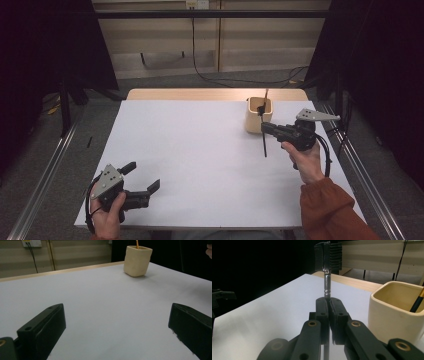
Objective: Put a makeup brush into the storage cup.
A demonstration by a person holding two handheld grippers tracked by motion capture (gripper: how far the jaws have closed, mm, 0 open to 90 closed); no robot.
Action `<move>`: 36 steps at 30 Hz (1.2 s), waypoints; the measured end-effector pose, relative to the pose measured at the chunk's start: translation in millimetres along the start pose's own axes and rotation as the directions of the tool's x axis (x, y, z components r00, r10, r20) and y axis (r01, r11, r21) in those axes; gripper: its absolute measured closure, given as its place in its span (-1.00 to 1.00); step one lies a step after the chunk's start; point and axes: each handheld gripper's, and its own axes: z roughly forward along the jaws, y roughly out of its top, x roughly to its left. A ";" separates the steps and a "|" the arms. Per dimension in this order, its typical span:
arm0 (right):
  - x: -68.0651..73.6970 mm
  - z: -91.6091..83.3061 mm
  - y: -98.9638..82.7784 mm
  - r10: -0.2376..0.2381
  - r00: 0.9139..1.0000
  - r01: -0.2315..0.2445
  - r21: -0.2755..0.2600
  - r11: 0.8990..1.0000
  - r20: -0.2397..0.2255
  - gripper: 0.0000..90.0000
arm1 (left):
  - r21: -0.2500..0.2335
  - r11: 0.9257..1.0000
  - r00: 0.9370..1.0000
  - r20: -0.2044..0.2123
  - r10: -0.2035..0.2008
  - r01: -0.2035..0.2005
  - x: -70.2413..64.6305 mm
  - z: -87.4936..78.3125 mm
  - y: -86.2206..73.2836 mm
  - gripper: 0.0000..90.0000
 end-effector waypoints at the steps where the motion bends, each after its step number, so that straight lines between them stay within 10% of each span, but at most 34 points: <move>1: -0.1 0.8 1.0 0.002 1.000 -0.002 0.000 1.000 -0.002 0.91 | -0.001 1.000 1.000 -0.001 0.000 0.000 -0.1 0.1 0.1 -0.97; 36: -23.2 18.3 62.6 -0.008 0.998 0.009 -0.025 1.000 0.066 0.91 | -0.007 1.000 1.000 0.000 -0.001 0.001 -0.1 -0.3 0.4 -0.97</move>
